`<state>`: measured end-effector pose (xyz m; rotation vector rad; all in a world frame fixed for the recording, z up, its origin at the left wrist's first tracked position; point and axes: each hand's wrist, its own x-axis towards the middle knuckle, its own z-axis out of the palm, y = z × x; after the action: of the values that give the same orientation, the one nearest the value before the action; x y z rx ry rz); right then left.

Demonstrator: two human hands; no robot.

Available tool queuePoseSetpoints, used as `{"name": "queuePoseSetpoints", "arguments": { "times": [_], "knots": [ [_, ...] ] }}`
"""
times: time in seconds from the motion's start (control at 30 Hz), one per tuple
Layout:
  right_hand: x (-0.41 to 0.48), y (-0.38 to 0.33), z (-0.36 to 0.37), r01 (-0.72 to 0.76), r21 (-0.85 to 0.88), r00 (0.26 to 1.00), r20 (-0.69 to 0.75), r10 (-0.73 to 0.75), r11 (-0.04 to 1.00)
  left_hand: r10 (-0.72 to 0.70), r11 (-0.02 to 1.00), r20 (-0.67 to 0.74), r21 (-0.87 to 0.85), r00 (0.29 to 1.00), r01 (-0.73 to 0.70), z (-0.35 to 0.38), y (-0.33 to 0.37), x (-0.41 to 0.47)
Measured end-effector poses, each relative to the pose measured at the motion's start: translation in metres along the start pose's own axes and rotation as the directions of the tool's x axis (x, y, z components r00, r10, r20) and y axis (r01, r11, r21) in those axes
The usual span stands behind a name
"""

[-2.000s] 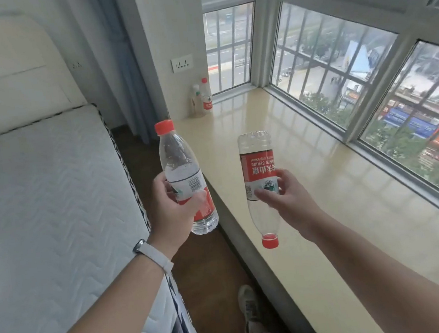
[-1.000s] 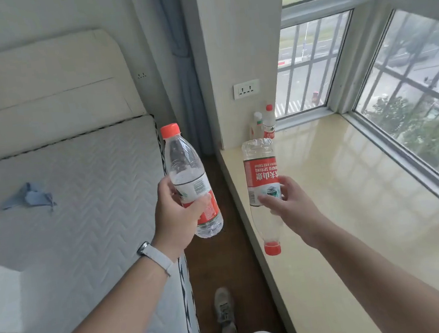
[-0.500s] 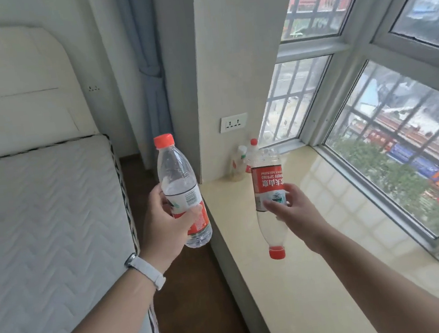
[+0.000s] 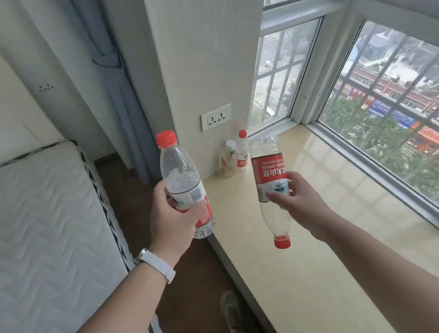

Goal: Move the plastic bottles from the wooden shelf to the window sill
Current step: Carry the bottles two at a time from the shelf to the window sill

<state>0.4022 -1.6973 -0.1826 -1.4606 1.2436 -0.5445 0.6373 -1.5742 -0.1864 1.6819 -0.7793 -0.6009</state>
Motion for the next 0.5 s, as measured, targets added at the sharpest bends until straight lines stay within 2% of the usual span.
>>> {"name": "queuePoseSetpoints", "arguments": {
  "times": [0.37,0.5],
  "knots": [
    [0.119,0.046,-0.017,-0.151,0.114,0.988,0.051,0.146,0.982,-0.154,0.968,0.000,0.198,0.988,0.151,0.092,-0.033,0.086],
    [0.154,0.067,-0.016,-0.200,0.090,0.977,0.100,0.191,0.976,-0.186,0.948,0.012,0.266,0.983,0.176,0.124,-0.056,0.113]
  ]
}}
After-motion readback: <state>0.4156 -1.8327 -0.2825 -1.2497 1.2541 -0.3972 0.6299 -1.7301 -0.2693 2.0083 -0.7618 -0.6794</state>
